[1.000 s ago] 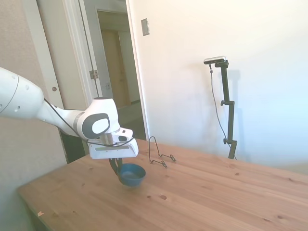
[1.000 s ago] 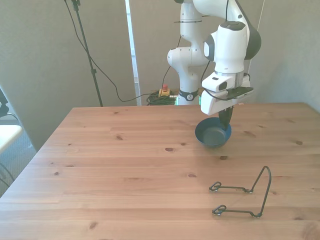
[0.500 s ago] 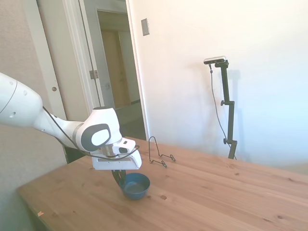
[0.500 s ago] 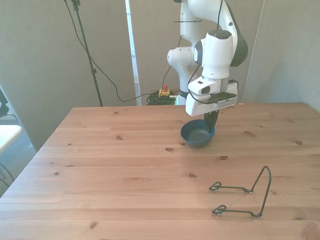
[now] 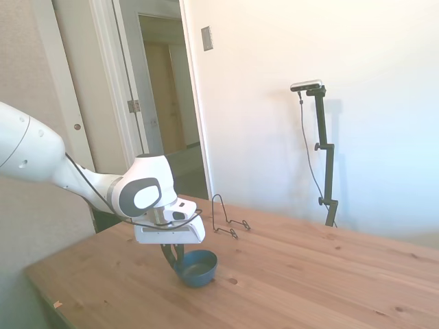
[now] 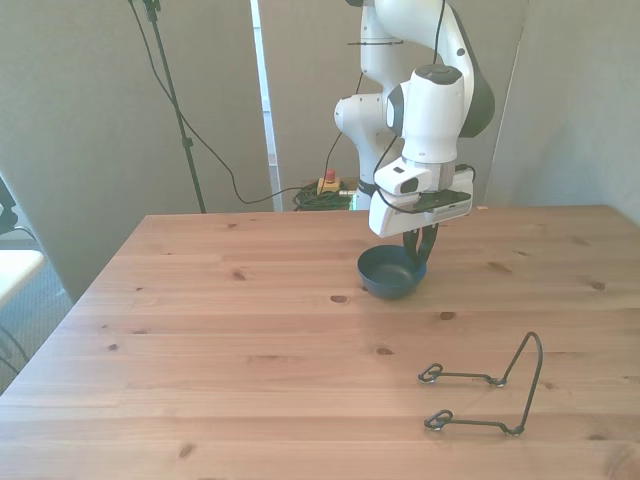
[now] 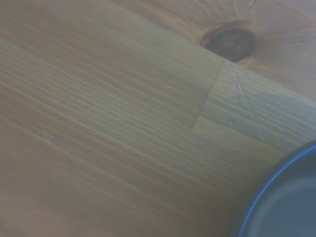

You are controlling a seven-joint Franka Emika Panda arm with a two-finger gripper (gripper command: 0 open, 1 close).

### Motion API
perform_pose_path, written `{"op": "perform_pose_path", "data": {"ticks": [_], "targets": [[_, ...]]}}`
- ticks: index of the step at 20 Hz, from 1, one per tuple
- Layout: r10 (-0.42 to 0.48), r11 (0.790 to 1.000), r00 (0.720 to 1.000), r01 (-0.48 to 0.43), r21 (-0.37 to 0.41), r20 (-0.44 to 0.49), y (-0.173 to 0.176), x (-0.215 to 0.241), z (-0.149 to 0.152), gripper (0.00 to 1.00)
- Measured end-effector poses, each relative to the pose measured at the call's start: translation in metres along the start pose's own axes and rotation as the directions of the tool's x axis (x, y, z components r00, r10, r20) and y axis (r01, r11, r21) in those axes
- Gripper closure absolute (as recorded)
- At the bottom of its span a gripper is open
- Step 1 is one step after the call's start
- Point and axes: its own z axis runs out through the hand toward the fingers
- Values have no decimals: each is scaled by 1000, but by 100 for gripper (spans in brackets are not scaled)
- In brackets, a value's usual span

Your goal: Unload the bowl

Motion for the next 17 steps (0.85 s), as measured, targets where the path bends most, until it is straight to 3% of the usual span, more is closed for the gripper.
{"op": "perform_pose_path", "data": {"ticks": [7, 10, 13, 17], "targets": [[14, 1000, 999, -13, 20, -47, -4, 13, -22, 0], [64, 996, 995, -58, 72, -82, -5, 18, -40, 0], [147, 975, 985, -129, 179, -93, -6, 22, -65, 0], [236, 933, 967, -200, 299, -91, -3, 27, -98, 0]]}}
